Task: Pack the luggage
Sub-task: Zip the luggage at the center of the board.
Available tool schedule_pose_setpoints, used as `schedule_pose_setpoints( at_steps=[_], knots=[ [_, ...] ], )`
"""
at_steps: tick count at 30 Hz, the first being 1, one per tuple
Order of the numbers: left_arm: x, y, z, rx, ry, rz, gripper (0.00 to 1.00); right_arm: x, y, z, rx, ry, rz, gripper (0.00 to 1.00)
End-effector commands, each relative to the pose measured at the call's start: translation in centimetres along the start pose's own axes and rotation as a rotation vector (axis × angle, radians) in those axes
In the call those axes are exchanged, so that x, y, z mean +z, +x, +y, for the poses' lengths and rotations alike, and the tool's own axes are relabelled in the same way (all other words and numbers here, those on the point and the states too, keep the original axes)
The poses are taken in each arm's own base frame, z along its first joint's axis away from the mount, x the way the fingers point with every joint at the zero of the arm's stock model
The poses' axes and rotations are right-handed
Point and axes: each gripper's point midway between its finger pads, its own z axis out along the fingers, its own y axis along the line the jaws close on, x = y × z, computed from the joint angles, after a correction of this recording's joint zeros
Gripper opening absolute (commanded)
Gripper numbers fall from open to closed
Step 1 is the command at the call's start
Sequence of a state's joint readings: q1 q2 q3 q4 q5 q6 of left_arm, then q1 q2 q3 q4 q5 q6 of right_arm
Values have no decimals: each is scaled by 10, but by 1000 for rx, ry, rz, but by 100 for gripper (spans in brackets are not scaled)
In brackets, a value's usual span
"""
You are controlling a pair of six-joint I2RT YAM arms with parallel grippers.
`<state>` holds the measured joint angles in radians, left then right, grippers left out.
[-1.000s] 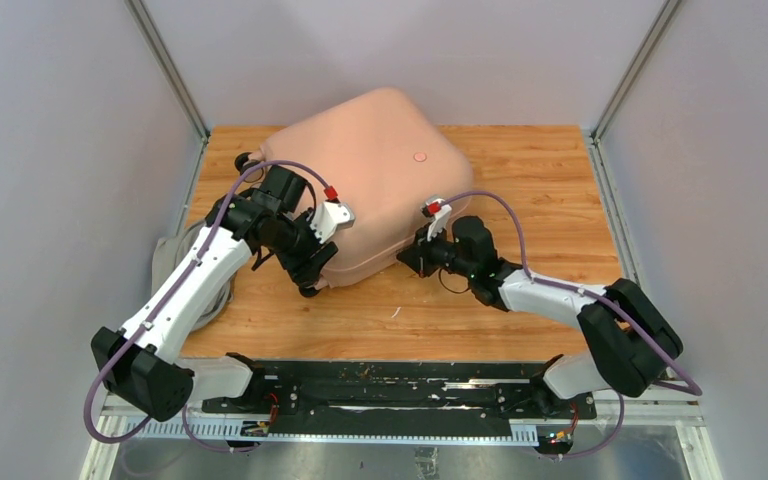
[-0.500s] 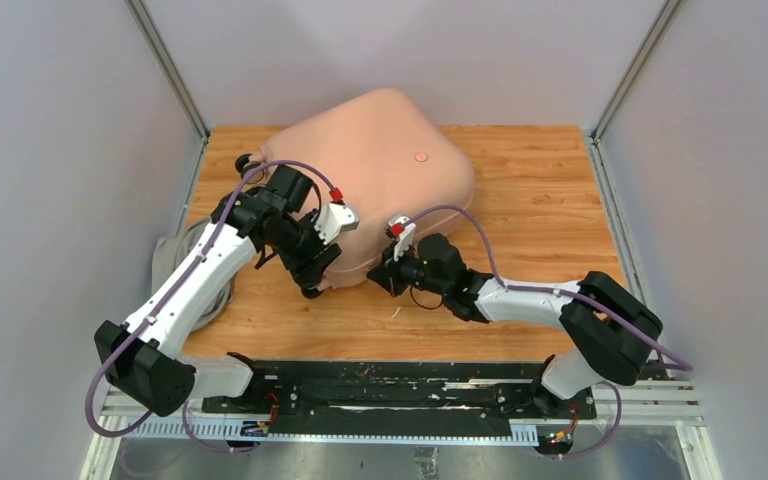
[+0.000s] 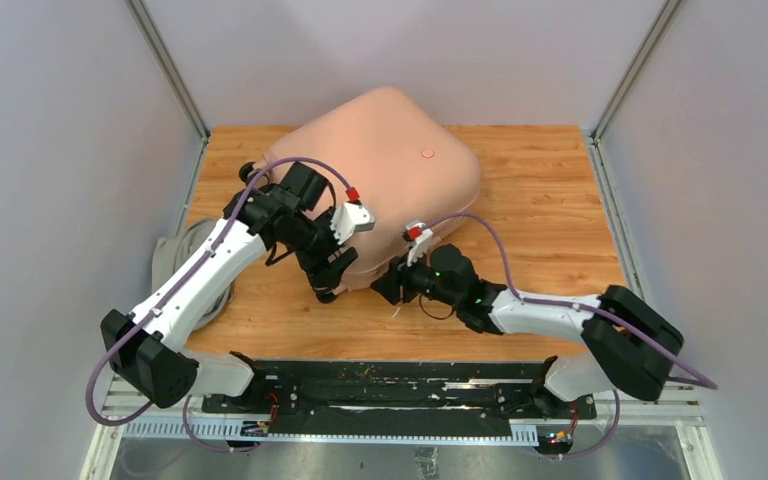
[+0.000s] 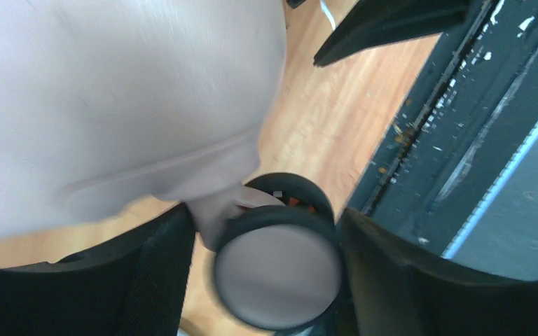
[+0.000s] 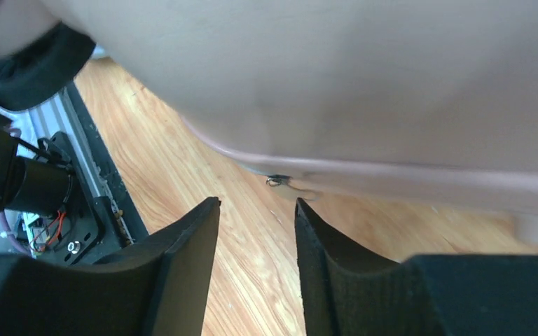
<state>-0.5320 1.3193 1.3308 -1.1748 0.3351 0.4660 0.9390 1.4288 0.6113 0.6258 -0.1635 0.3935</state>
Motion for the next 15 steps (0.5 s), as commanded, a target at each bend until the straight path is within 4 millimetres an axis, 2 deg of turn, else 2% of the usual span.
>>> schedule_pose_setpoints(
  at_steps=[1,4,7,8,12,15],
  knots=[
    [-29,-74,-2,167,-29,-292,81,-37,-8,-46,135,212,-62,49],
    [-51,-74,21,156,-144,-312,98,-63,-7,-74,194,334,-90,51],
    [-79,-72,54,98,-276,-334,100,-81,-10,-97,252,407,-130,53],
    [-88,-67,71,61,-329,-328,100,-84,-12,-105,267,429,-139,53],
    [-113,-50,139,-74,-462,-304,100,-80,-16,-120,309,472,-118,52],
    [-121,-37,185,-157,-505,-286,100,-71,-21,-120,325,467,-109,52]
  ],
)
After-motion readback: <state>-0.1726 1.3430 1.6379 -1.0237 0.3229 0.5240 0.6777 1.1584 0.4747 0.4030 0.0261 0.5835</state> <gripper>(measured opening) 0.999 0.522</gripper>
